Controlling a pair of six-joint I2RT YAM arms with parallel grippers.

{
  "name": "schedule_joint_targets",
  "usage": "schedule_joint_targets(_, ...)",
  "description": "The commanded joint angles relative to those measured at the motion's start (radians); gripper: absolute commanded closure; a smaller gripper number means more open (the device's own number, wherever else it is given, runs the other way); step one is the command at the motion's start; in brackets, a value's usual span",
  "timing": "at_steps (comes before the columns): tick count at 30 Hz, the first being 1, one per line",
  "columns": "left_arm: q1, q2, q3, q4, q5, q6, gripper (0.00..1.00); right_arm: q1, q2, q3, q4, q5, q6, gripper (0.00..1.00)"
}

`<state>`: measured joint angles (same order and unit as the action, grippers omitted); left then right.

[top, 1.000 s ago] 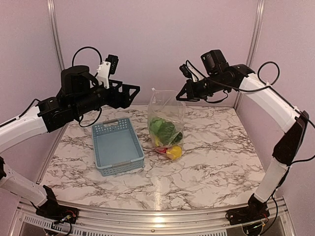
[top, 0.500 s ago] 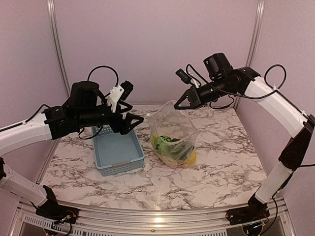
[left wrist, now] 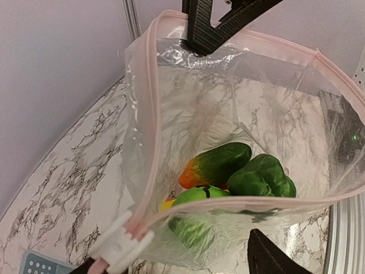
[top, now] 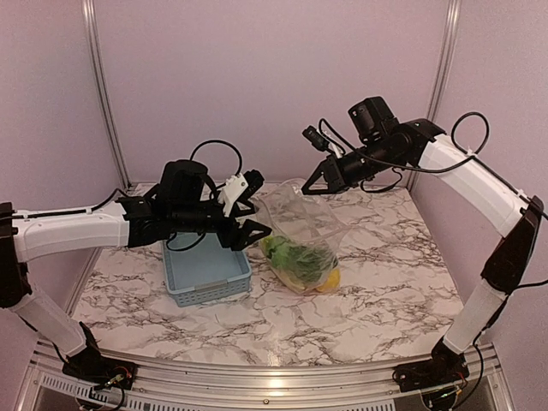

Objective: Place the food in the zip-top bag and seal the zipper
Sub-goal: Pass from the right arm to the left

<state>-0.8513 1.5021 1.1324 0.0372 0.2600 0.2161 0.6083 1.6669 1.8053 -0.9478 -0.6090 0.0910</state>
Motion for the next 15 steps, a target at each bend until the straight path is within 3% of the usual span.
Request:
schedule_joint_targets(1,0.025,0.007,-0.061,0.225,-0.069,-0.033,0.28,0.006,0.024,0.038,-0.019,0.034,-0.01,1.0)
schedule_joint_targets(5,0.045,0.033,-0.042,0.269,0.002,-0.049,0.4,0.006,0.056,0.078,-0.035,0.069,0.004,0.97)
schedule_joint_targets(10,0.049,0.076,-0.015,0.28,0.08,-0.082,0.66,0.007,0.102,0.15,-0.072,0.078,0.032,0.92)
schedule_joint_targets(15,0.052,0.093,-0.017,0.328,0.114,-0.147,0.78,0.01,0.114,0.217,-0.134,0.161,0.058,0.83)
